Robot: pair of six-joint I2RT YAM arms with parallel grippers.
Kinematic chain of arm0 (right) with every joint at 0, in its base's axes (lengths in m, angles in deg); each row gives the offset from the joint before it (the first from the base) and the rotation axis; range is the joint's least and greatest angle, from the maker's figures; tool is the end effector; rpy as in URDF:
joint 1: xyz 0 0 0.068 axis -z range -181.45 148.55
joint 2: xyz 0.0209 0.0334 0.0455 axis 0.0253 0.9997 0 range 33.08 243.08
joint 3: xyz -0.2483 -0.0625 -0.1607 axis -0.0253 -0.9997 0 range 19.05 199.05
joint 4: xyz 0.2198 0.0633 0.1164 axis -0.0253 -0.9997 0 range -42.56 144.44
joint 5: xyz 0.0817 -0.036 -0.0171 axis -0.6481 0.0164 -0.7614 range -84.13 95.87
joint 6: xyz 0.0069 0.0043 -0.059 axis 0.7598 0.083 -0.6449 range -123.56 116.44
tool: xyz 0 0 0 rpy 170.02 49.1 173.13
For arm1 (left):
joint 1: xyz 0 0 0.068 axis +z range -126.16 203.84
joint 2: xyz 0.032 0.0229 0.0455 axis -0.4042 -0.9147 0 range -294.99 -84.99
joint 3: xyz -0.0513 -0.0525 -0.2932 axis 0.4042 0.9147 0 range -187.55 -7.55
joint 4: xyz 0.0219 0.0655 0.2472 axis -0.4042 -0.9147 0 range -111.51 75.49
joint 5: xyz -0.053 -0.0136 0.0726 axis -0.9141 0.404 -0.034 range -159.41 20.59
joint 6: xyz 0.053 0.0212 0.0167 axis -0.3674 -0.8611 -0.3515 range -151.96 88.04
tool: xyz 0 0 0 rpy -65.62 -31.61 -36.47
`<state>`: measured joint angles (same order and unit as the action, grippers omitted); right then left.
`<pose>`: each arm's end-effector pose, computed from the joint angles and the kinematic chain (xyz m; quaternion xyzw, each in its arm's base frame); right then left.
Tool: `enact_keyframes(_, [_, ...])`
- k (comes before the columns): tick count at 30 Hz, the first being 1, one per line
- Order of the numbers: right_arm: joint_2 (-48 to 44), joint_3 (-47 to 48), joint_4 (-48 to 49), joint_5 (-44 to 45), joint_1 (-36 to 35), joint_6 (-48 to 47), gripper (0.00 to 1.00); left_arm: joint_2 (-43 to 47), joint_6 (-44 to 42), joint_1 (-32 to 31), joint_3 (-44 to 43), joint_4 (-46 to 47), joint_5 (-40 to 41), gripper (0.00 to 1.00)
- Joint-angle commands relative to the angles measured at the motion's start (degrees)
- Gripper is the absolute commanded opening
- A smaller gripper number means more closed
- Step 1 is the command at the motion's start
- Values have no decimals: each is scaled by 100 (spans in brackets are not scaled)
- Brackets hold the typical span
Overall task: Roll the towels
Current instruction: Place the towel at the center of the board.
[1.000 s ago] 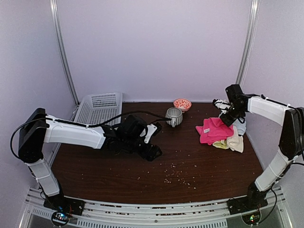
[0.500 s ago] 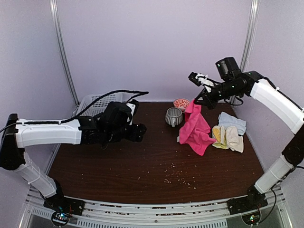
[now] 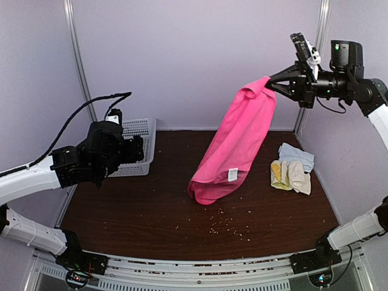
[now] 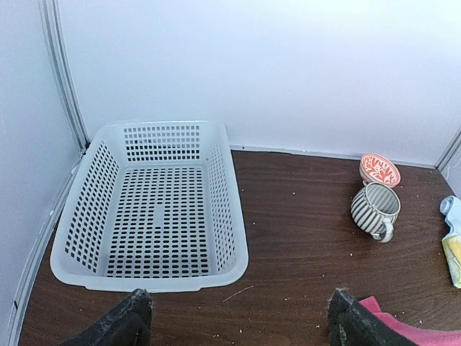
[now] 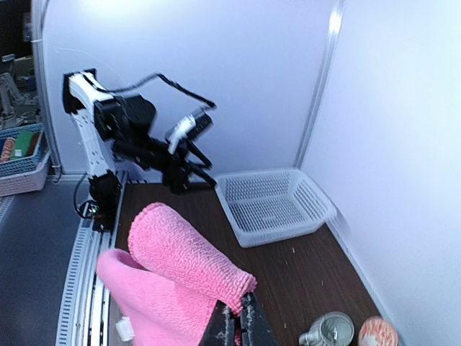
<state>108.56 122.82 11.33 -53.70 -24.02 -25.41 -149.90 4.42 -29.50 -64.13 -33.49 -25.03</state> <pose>0.1903 0.1200 0.5404 -0.5404 0.5222 0.3970 0.5269 0.1646 -0.1701 0.3565 -0.0777 0.8111 -0.1112 0.5689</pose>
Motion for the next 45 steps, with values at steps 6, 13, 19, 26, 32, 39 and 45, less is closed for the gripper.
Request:
enact_keyframes(6, [184,-3445,-2261,839,2439,-3336,6,-429,-1228,-1,299,451,-1631,78])
enact_keyframes(13, [549,-3836,-2972,1240,3604,-4222,59,-1402,-1983,-282,21,241,-3407,71])
enact_keyframes(19, [195,-4030,-2271,1798,3070,-3967,58,-2002,-2422,-660,-172,-273,-3957,72])
enact_keyframes(26, [98,-4599,-651,3441,1555,-2816,49,-1918,-2625,-836,27,-161,-4198,98])
enact_keyframes(32, [718,-4822,219,4251,430,-2191,45,-2188,-3059,-813,297,407,-3995,82])
enact_keyframes(39, [1489,-4731,623,5053,-71,-1805,48,-2609,-3209,-765,487,1136,-4367,71])
enact_keyframes(45, [1843,-4610,618,5346,-79,-1744,50,-3092,-3362,-765,231,1351,-4160,72])
